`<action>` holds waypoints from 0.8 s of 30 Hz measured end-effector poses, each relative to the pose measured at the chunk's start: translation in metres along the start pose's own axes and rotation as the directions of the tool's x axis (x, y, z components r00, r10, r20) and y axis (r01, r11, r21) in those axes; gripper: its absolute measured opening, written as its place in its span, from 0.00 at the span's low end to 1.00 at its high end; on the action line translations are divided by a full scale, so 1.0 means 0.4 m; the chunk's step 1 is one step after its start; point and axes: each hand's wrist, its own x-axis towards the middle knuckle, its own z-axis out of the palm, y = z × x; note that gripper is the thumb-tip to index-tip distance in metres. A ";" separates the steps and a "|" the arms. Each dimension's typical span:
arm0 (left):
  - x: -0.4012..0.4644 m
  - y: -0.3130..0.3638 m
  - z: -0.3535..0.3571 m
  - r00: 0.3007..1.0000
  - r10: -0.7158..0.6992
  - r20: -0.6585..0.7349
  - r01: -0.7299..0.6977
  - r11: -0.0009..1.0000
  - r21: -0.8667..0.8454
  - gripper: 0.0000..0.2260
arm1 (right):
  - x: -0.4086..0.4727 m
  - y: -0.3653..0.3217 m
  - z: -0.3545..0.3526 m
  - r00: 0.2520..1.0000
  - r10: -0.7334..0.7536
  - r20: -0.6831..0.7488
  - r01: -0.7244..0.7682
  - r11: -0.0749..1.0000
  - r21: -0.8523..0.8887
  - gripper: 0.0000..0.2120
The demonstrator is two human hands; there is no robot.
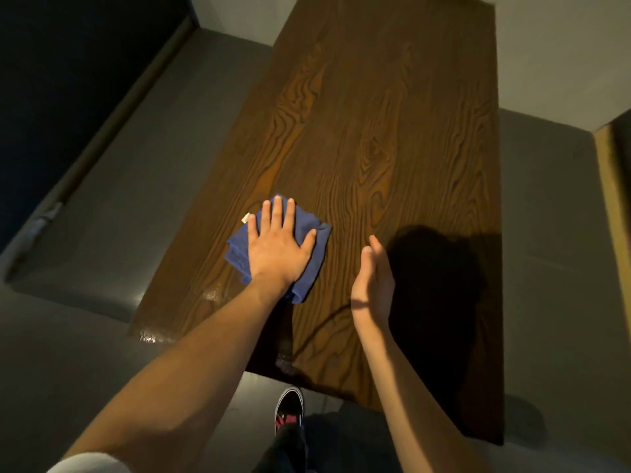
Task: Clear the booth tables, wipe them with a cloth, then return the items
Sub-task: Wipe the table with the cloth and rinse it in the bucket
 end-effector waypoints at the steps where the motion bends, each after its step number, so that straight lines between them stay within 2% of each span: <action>1: -0.026 -0.004 0.001 1.000 -0.012 0.001 0.012 1.000 -0.001 0.35 | -0.017 0.008 -0.004 1.000 -0.010 0.004 0.010 1.000 -0.010 0.25; 3: -0.091 -0.004 0.008 0.999 -0.032 0.006 0.032 0.999 0.004 0.35 | -0.063 0.026 -0.024 1.000 0.008 0.019 -0.008 1.000 -0.003 0.30; 7: -0.227 0.025 0.026 0.999 -0.046 0.024 0.046 0.999 0.021 0.35 | -0.173 0.080 -0.103 1.000 0.012 0.018 -0.012 1.000 -0.011 0.32; 12: -0.377 0.099 0.055 0.999 -0.005 0.045 0.005 1.000 0.007 0.38 | -0.309 0.165 -0.213 0.998 0.008 -0.064 -0.008 1.000 0.003 0.20; 15: -0.442 0.144 0.061 0.996 0.018 0.089 -0.011 0.997 -0.073 0.39 | -0.351 0.178 -0.246 0.995 0.074 -0.061 -0.075 0.997 -0.004 0.18; 21: -0.464 0.108 0.003 0.983 0.070 0.168 -0.002 0.928 -0.372 0.24 | -0.427 0.145 -0.204 0.997 -0.076 -0.012 0.073 0.981 -0.179 0.23; 24: -0.479 0.033 -0.019 0.982 0.067 0.174 -0.016 0.960 -0.279 0.23 | -0.431 0.134 -0.126 0.993 -0.109 0.036 0.113 0.983 -0.145 0.23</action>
